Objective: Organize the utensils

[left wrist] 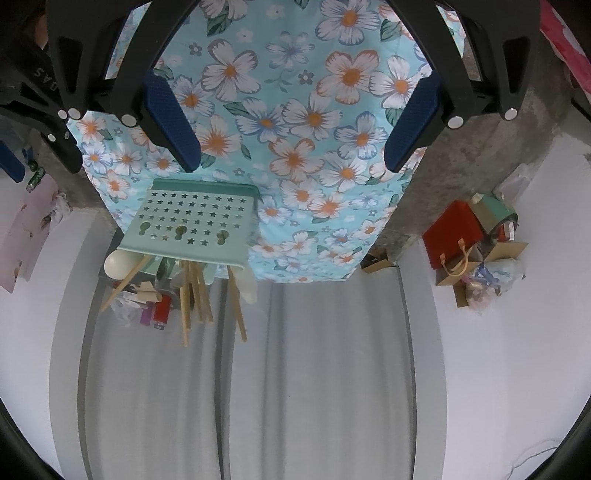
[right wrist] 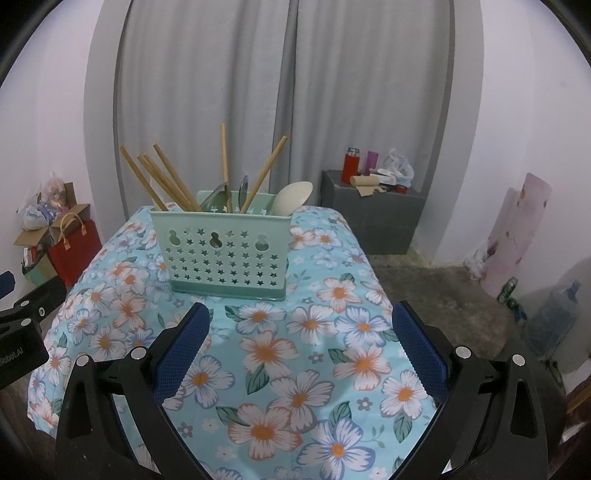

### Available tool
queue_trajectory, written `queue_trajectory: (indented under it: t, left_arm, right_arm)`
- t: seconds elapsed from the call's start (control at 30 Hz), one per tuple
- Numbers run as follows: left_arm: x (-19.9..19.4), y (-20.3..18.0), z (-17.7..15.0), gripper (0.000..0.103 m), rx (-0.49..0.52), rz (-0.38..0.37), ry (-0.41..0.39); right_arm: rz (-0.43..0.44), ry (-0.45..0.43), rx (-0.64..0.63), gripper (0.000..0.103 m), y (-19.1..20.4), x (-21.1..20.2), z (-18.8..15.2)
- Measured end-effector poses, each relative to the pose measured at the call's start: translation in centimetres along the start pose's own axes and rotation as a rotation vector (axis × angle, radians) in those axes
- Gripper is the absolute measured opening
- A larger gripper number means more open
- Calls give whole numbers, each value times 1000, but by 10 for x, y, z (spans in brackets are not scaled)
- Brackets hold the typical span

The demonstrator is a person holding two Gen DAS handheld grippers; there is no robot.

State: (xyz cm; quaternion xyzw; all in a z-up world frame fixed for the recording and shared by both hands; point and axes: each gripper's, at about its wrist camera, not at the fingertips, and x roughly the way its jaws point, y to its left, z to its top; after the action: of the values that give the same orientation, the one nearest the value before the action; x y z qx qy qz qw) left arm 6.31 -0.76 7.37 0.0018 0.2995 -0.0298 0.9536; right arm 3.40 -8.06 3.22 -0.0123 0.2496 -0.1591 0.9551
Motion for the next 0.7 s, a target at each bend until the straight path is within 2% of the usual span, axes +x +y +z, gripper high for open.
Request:
queue_trajectory:
  t: [0.7]
  left_arm:
    - [0,-1,0,97,-1,-11,2]
  right_arm:
    - [1,-4,-2,95,3,0,3]
